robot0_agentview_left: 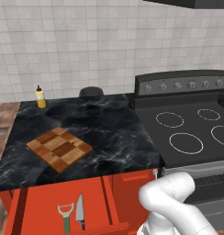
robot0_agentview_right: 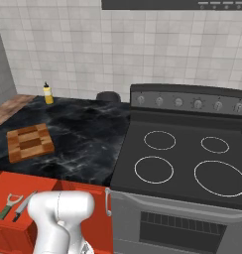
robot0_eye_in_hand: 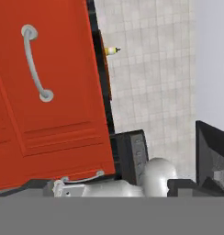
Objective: Open the drawer on the left and place the cutting tools on the cutting board.
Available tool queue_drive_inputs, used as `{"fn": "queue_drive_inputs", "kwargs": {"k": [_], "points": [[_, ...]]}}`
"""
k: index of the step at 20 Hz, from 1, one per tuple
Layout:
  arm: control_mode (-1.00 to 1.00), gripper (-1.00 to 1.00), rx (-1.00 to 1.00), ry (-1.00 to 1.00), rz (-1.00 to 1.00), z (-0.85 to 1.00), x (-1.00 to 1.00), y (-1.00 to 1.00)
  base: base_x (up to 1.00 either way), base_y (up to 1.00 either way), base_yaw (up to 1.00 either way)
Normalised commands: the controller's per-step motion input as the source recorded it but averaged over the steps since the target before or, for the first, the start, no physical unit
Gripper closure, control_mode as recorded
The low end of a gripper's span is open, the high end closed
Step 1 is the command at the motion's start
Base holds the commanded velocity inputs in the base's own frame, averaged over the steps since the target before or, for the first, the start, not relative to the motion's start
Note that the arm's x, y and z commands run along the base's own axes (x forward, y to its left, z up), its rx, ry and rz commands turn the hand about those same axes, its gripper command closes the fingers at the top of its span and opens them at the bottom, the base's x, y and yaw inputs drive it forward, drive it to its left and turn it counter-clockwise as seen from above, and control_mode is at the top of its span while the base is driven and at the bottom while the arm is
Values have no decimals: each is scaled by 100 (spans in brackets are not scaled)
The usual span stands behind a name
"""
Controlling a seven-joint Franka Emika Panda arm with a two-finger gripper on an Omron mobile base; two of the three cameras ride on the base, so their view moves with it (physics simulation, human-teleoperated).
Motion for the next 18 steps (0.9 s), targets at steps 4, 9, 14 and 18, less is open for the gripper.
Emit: {"fn": "queue_drive_inputs", "kwargs": {"k": [4, 9, 14, 18], "points": [[-100, -100, 10, 29, -13, 100, 23, -46, 0, 0, 0], [-100, -100, 10, 30, -7, 100, 60, -45, 0, 0, 0], [-100, -100, 9, 34, -2, 100, 79, -42, 0, 0, 0], [-100, -100, 13, 36, 0, 100, 78, -49, 0, 0, 0]]}}
